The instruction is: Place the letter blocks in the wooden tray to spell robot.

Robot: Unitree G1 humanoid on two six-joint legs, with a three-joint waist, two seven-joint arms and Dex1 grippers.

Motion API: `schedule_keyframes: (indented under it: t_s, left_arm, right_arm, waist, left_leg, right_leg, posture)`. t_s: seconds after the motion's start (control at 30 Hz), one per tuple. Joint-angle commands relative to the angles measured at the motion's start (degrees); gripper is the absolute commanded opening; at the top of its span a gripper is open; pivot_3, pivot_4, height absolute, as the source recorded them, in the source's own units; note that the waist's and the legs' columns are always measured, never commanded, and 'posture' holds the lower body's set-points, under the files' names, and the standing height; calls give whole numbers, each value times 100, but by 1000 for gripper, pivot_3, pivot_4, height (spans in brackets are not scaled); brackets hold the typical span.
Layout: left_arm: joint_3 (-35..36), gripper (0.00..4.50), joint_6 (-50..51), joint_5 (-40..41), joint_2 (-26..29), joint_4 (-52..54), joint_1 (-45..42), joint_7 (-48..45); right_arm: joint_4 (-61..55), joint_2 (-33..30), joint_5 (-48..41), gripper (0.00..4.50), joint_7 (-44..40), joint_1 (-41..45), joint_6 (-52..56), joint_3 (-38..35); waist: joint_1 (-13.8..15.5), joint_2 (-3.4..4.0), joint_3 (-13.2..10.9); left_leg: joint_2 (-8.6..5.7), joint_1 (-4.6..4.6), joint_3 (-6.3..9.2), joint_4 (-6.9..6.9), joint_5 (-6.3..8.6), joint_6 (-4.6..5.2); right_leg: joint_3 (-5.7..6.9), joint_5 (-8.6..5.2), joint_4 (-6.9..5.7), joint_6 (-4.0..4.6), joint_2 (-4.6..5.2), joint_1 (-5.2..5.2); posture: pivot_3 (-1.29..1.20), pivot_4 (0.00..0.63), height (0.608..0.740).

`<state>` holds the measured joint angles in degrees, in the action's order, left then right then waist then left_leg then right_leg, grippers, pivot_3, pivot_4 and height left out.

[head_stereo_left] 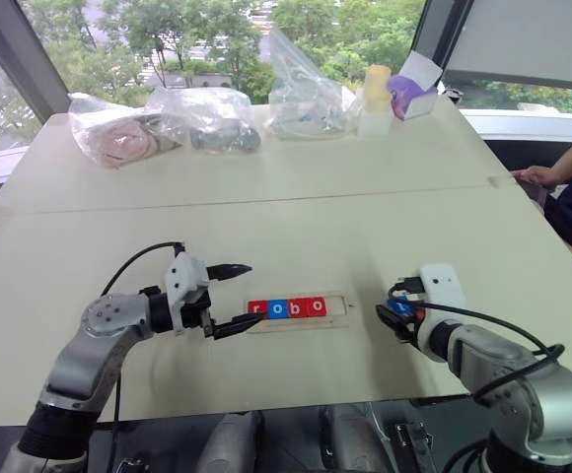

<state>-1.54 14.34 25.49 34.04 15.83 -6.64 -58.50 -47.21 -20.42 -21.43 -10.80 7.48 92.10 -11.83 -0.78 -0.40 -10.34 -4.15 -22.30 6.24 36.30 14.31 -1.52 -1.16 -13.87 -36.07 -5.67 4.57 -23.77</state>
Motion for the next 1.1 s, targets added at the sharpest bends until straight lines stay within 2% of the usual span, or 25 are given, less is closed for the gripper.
schedule_keyframes:
  t_s: [0.03,0.1,0.13,0.2,0.23,0.3,0.5,0.7,0.8,0.97,1.1]
  left_arm:
    - [-23,4500,-72,0,-16,81,-73,10]
    - [-27,4500,-76,-12,-32,60,-99,23]
    - [-29,4500,-82,-21,-40,57,-109,31]
    - [-32,4500,-87,-39,-61,23,-153,47]
    - [-40,4500,-92,-52,-65,25,-162,54]
    - [-45,4500,-85,-58,-70,32,-181,63]
    - [20,4500,-75,-71,-46,95,-167,118]
    - [81,4500,-55,-55,-2,158,-131,179]
    - [136,4500,-38,-37,49,196,-96,188]
    - [148,4500,-25,-33,67,200,-101,195]
    - [153,4500,-24,-35,83,181,-117,180]
  right_arm:
    - [15,-1071,-646,4476,-667,326,40,208]
    - [273,-1852,-915,4476,-1290,583,-75,364]
    - [456,-2347,-944,4476,-1702,622,-478,529]
    - [991,-3371,-733,4476,-2806,544,-1927,973]
    - [1352,-3840,-321,4476,-3315,473,-3013,1282]
    - [2071,-4297,279,4476,-3937,417,-4652,1667]
    - [4160,-4202,914,4476,-5383,1043,-7166,2279]
    - [5337,-3874,1373,4476,-5931,1448,-8004,2583]
    - [5594,-3765,1378,3628,-6224,1466,-8280,2601]
    - [5510,-3596,1315,1154,-6303,1446,-8341,2473]
    - [5166,-3430,1325,1151,-6089,1546,-8158,2380]
  waist:
    - [1,2,-2]
    - [0,-3,-3]
    - [3,2,-6]
    - [9,-1,-8]
    - [11,-2,-8]
    - [6,-10,-12]
    - [-14,-11,-18]
    - [13,-13,-19]
    - [15,-14,-18]
    - [3,-15,-17]
    - [-6,-15,-17]
  left_leg:
    - [-1,-2,-2,1,0,1]
    - [-1,-5,-3,-1,0,2]
    - [2,-5,-1,-1,1,3]
    - [1,-6,-1,-3,2,4]
    - [1,-6,-1,-4,3,6]
    - [1,-5,-4,-5,5,9]
    - [1,-3,-6,-3,5,9]
    - [1,-2,-1,-3,5,8]
    - [1,-2,0,-1,6,7]
    - [1,5,1,2,6,7]
    - [3,6,1,1,5,7]
  right_leg:
    - [1,0,5,-2,2,1]
    - [2,0,7,-6,2,-1]
    - [5,4,7,-17,1,0]
    - [10,4,8,-23,2,1]
    - [15,2,11,-30,2,4]
    - [19,-1,15,-37,3,8]
    - [13,2,16,-37,6,9]
    - [12,3,16,-36,6,10]
    - [12,2,17,-33,8,11]
    - [8,3,16,-24,10,19]
    - [6,4,14,-23,11,17]
  posture:
    - [0,150,740]
    - [0,150,740]
    - [0,150,740]
    - [0,150,740]
    - [0,150,740]
    - [0,150,740]
    - [0,150,740]
    - [0,150,740]
    - [0,150,740]
    - [0,150,740]
    - [0,150,740]
